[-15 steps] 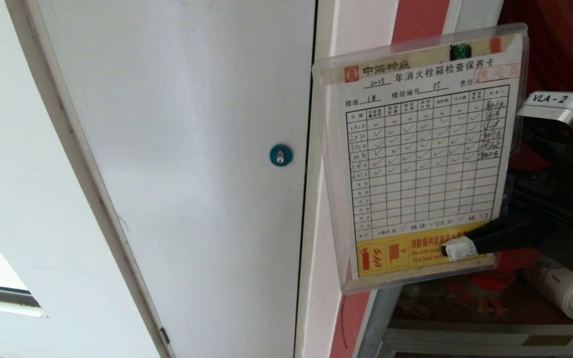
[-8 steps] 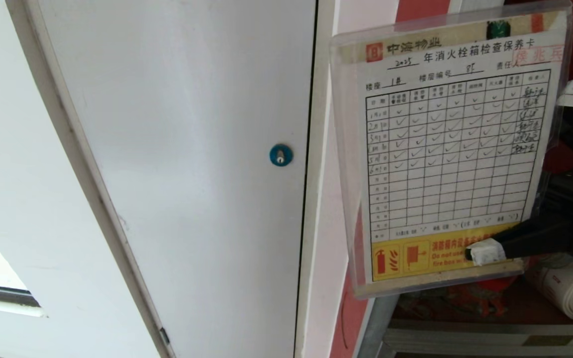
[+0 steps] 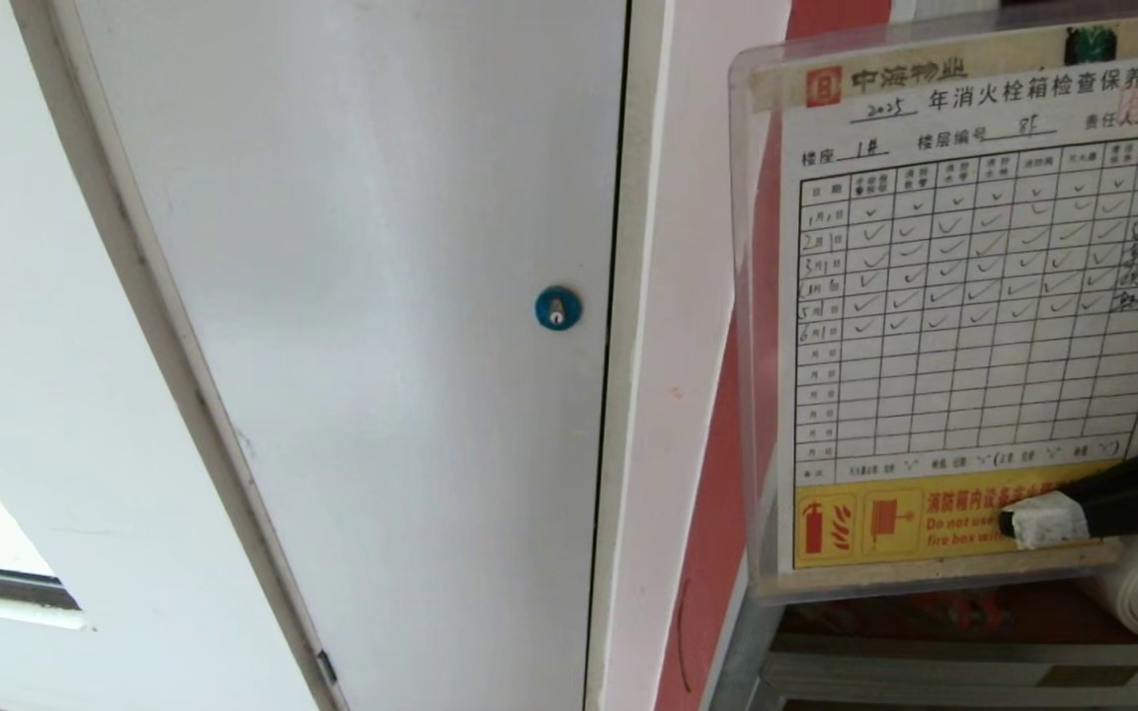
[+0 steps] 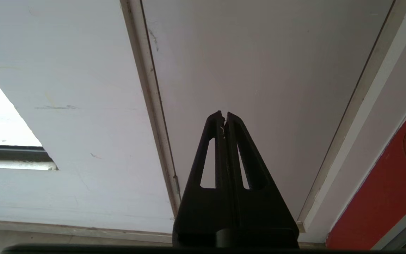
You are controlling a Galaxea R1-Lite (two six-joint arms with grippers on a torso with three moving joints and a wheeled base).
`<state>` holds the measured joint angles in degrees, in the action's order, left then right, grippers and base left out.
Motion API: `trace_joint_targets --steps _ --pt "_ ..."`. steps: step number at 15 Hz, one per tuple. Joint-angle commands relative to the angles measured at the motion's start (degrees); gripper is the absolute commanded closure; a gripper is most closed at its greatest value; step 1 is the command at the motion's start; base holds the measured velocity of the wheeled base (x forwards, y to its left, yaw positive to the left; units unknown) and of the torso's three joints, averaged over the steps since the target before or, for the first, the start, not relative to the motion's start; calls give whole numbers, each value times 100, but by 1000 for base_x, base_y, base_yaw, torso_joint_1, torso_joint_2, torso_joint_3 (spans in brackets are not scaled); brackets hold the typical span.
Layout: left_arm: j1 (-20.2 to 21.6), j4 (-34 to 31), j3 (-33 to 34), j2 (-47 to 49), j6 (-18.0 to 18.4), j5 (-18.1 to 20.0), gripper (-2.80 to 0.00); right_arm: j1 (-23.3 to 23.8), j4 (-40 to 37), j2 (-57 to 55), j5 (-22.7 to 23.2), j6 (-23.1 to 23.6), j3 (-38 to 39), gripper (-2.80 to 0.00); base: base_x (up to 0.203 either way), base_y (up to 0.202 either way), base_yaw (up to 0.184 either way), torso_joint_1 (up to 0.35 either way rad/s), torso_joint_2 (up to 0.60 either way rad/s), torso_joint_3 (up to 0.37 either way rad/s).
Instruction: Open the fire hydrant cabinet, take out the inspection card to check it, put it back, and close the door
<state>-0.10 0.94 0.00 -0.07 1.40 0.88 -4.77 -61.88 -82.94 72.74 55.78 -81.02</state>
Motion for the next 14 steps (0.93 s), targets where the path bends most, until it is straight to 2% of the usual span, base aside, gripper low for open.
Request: trace_joint_targets --steps 1,3,9,14 --pt "1 3 35 1 0 0 0 68 -20 78 111 29 158 0 0 0 0 0 0 0" --pt "1 3 35 7 0 0 0 98 -17 19 485 -53 252 0 0 0 0 0 0 0" --pt "1 3 35 -1 0 0 0 -30 -39 -117 1012 -466 227 0 0 0 0 0 0 0" --pt "1 3 35 7 0 0 0 -165 -61 -100 1030 -481 236 0 0 0 0 0 0 0"
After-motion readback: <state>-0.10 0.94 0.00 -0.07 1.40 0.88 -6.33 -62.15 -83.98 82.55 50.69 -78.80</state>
